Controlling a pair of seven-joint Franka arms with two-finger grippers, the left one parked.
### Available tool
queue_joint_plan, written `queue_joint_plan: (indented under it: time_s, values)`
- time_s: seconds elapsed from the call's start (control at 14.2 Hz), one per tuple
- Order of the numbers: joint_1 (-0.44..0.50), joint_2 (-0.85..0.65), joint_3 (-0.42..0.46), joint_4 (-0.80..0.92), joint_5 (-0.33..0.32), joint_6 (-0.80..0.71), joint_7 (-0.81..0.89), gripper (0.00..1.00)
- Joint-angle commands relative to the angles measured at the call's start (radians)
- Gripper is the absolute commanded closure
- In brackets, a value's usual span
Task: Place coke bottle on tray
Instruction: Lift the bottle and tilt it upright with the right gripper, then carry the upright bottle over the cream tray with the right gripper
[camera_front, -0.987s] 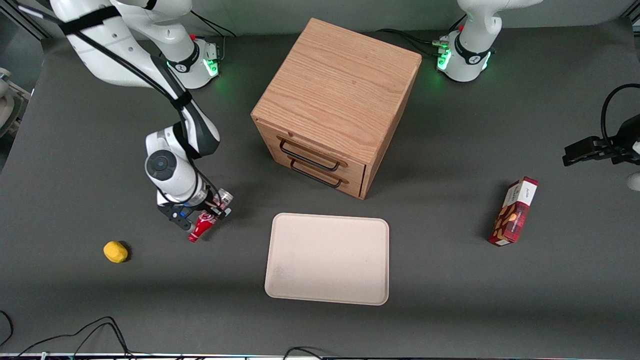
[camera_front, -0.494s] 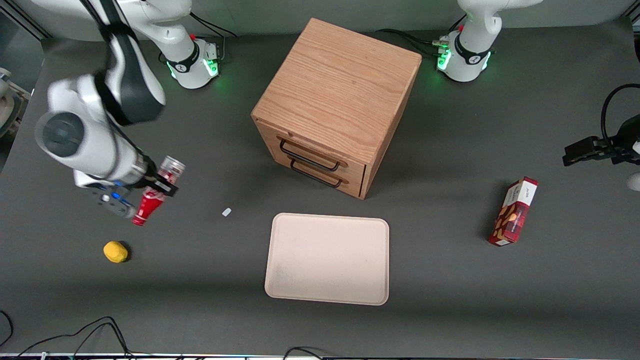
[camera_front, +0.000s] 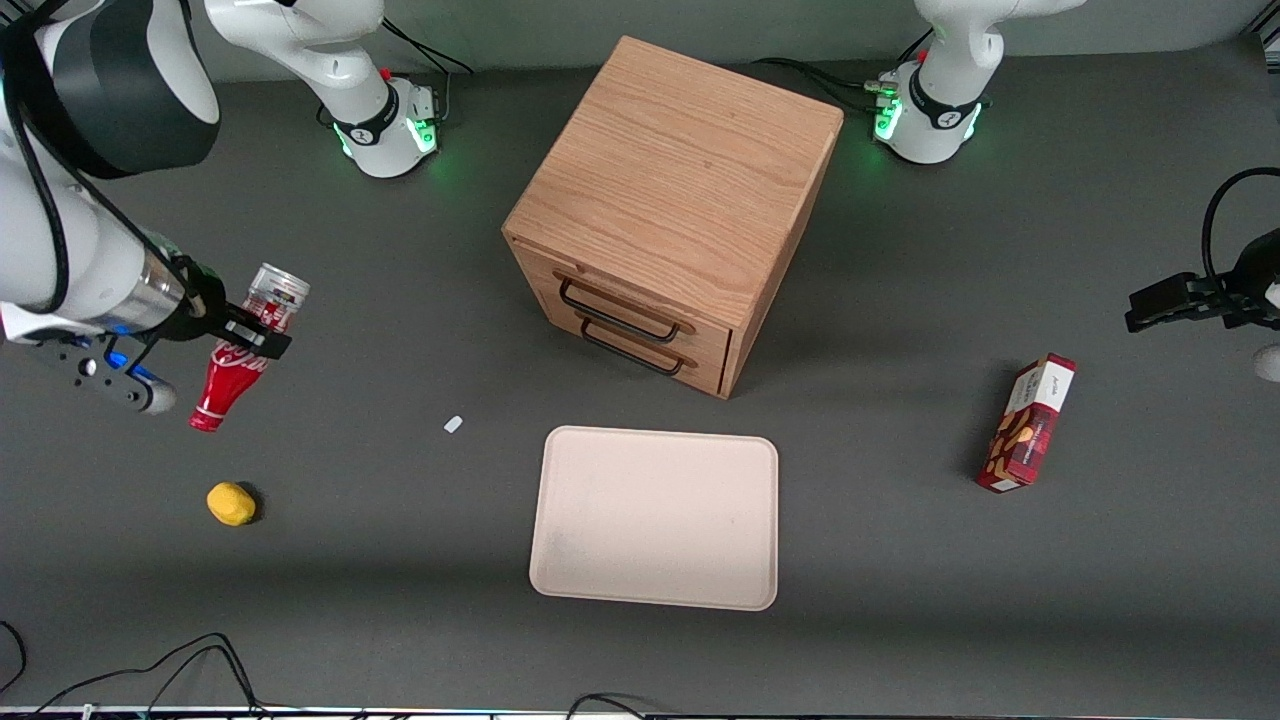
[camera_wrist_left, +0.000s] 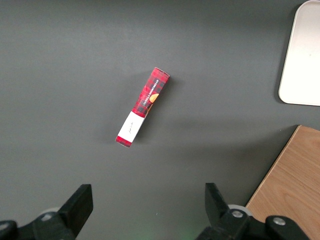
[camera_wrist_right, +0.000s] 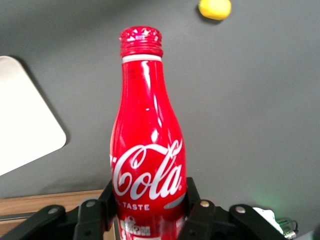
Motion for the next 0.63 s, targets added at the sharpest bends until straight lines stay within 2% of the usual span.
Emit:
queue_joint_plan:
  time_s: [0.0,0.21,0.56]
  values:
    - [0.057,0.219,0.001,0.31,0.003,-0.089,-0.032,1.0]
    - [0.151,0.358,-0.01,0.393,0.005,0.023,-0.029,1.0]
    - [0.256,0.565,-0.014,0.396,0.005,0.385,-0.041,1.0]
